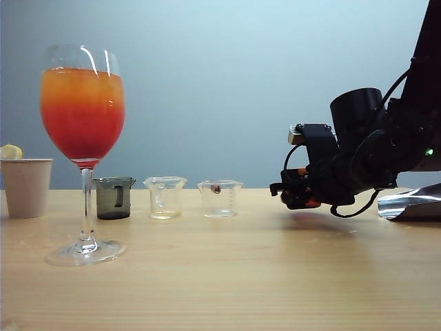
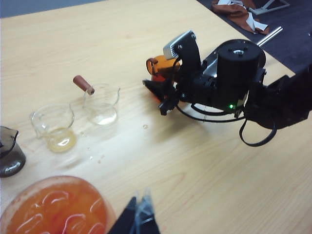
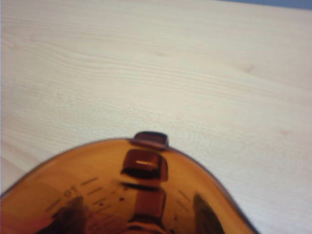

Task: Pick up the fourth measuring cup from the left, pour the grenadine inside into the goblet, and finally put the measuring cup back in its original place.

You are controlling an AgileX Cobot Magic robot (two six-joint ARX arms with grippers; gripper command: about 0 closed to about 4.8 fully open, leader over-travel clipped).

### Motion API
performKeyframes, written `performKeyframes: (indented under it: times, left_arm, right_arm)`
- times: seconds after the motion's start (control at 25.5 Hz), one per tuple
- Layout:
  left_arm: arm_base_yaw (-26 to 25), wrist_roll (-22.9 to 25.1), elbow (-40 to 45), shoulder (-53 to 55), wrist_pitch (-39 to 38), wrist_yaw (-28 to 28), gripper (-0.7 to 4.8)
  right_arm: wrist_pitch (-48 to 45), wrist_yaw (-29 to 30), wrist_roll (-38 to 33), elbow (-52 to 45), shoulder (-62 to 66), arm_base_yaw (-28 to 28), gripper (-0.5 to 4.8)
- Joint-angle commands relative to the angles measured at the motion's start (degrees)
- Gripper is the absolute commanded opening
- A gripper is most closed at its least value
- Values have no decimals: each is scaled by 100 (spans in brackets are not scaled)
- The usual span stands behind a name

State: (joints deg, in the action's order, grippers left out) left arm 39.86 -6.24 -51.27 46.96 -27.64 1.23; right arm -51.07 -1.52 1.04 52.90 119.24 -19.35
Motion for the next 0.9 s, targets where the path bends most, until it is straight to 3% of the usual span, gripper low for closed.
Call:
performKeyframes:
  times: [0.04,0.27,0.59,0.67,0.71,0.74,0.78,0.9]
  left_arm:
    - [0,-20,-24,-15,-15,-11,-6]
    - [0,-17,-22,-15,-299,-11,-6]
    - [0,-15,-22,-17,-361,-9,-5]
    - [0,-15,-22,-17,-361,-9,-6]
    - [0,-13,-22,-17,-358,-9,-6]
    - [0,-13,-22,-17,-358,-9,-6]
    - [0,-13,-22,-17,-361,-9,-6]
    - [0,24,-22,-17,-358,-11,-6]
  right_arm:
    - [-149,-4,216,35,-24,-7,187]
    - [-105,-4,195,72,170,-81,161]
    - [-153,15,39,81,339,-81,164]
    - [-208,17,39,83,339,-81,208]
    - [-234,15,39,83,339,-81,294]
    - [-236,13,35,81,339,-81,418]
    - [-236,13,11,81,339,-81,479]
    - [-236,13,-109,81,330,-81,479]
